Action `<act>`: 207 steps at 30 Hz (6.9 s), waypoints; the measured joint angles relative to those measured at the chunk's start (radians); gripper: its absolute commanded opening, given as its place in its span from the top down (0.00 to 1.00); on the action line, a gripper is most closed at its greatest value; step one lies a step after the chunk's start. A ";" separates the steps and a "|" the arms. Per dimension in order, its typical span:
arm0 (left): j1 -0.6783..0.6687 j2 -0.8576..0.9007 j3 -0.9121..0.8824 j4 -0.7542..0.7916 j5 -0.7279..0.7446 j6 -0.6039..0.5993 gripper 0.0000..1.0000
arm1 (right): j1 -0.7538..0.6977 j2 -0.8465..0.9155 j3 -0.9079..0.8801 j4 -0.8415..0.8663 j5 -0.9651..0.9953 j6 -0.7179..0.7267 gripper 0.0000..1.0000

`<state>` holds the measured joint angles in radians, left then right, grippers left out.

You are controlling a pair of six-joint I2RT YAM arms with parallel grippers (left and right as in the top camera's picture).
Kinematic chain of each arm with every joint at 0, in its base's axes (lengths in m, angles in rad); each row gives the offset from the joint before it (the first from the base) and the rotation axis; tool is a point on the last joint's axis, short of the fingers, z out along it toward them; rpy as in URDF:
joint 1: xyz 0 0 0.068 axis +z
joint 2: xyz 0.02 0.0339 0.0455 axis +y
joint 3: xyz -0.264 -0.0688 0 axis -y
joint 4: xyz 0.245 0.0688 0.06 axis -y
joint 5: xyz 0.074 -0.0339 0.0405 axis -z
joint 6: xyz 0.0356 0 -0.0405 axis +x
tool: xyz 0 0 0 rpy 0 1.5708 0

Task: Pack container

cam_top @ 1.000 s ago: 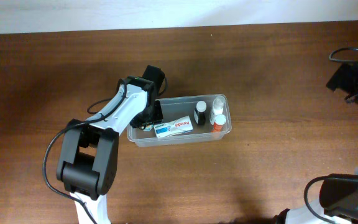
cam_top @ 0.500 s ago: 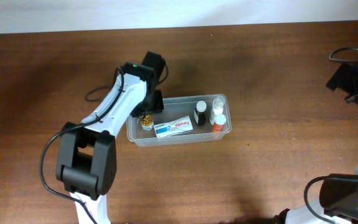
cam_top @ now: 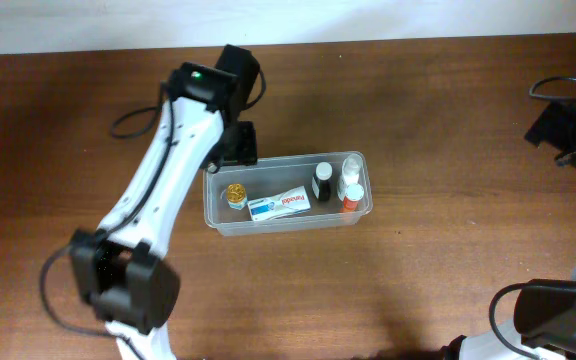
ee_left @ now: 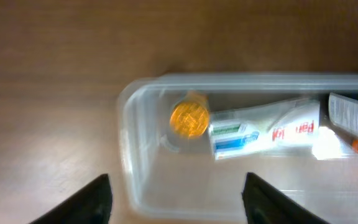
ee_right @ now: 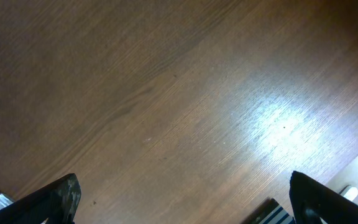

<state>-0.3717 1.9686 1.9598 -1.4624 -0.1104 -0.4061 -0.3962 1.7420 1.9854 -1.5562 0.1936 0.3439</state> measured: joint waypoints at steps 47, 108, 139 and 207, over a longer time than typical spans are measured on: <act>-0.430 -1.176 -1.004 0.530 -0.415 0.211 0.01 | 0.000 0.000 0.000 0.000 0.000 0.000 0.01; 0.338 -1.955 -1.942 1.434 0.143 0.496 0.01 | 0.000 0.000 0.000 0.000 0.000 0.000 0.02; 0.339 -1.956 -1.943 1.380 0.139 0.523 0.01 | 0.000 0.000 0.000 0.000 0.000 -0.001 0.02; 0.339 -1.956 -1.943 1.380 0.139 0.523 0.01 | 0.377 -1.592 -1.694 1.531 -0.290 -0.288 0.02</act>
<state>-0.0330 0.0128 0.0166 -0.0822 0.0288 0.1169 -0.0193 0.1497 0.2916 -0.0250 -0.0967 0.0563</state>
